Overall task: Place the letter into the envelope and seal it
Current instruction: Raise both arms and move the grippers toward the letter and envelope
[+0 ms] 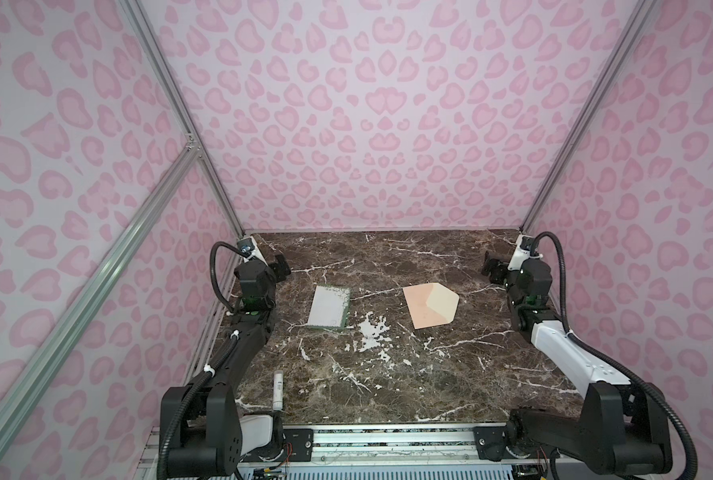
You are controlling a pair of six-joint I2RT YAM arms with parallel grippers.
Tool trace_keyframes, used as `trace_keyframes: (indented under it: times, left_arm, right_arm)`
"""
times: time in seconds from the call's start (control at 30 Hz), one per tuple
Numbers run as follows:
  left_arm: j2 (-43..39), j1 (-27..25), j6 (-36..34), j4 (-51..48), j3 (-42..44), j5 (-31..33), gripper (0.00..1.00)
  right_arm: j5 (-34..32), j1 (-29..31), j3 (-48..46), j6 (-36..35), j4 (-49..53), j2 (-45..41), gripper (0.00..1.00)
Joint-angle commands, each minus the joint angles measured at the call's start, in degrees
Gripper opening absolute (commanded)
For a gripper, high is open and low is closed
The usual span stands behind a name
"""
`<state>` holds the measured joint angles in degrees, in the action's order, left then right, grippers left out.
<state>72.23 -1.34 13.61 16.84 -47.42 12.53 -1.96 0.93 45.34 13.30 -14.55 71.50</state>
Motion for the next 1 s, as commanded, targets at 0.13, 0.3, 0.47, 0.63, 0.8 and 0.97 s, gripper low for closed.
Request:
trace_keyframes:
  times: [0.13, 0.3, 0.47, 0.63, 0.8, 0.97]
  left_arm:
    - [-4.5, -4.0, 5.7, -33.6, -12.2, -14.2, 0.83]
    - [-8.3, -6.4, 6.0, -39.6, -11.5, -23.6, 0.83]
    - [-9.9, -10.1, 7.0, -41.1, -8.5, -26.9, 0.83]
    - [-8.4, -14.8, 9.5, -38.7, -5.0, -29.7, 0.82]
    - [-8.0, -16.4, 11.7, -35.9, -1.6, -30.3, 0.82]
    - [-7.9, -16.4, 12.1, -36.1, -0.8, -28.6, 0.83]
  right_arm:
    - [2.8, 3.3, 6.5, 12.6, 30.0, -2.5, 0.93]
    - [9.5, 3.3, 6.2, 15.5, 32.7, -0.7, 0.88]
    - [17.1, 3.4, 4.7, 18.2, 29.8, 5.0, 0.82]
    - [22.0, 3.3, 5.8, 19.2, 29.1, 12.7, 0.77]
    - [23.6, 3.3, 5.6, 19.3, 27.6, 16.0, 0.75]
    - [24.7, 3.2, 5.4, 19.0, 27.0, 18.2, 0.75]
